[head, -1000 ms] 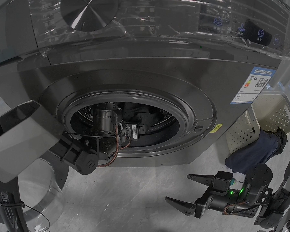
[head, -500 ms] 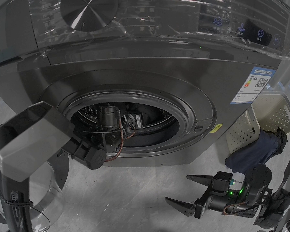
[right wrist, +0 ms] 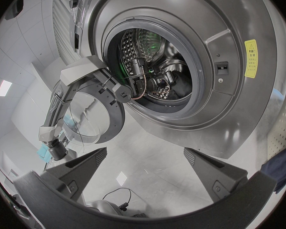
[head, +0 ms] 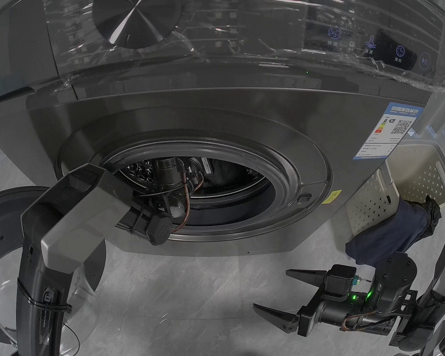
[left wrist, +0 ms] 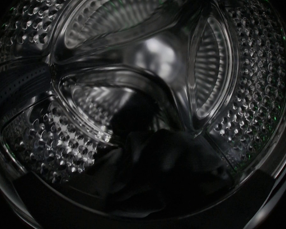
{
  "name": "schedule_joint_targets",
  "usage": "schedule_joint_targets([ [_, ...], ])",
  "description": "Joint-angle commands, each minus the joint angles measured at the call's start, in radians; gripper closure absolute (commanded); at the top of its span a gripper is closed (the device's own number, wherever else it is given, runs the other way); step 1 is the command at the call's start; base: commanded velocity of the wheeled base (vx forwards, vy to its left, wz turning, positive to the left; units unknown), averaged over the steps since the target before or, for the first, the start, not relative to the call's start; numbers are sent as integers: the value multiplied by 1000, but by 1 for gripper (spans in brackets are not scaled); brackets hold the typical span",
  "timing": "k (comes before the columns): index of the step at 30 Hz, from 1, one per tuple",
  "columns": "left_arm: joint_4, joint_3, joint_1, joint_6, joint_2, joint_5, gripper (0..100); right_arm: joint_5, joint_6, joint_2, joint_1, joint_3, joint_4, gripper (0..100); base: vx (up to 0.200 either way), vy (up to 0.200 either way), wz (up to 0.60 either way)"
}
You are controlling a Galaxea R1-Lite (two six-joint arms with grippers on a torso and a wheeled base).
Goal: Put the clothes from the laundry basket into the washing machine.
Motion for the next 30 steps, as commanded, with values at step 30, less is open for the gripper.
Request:
schedule_joint_targets([
  [30,270,522,-137,-12,-429,-150,0,0,0,-1,4,-1,0,0,0,0,0],
])
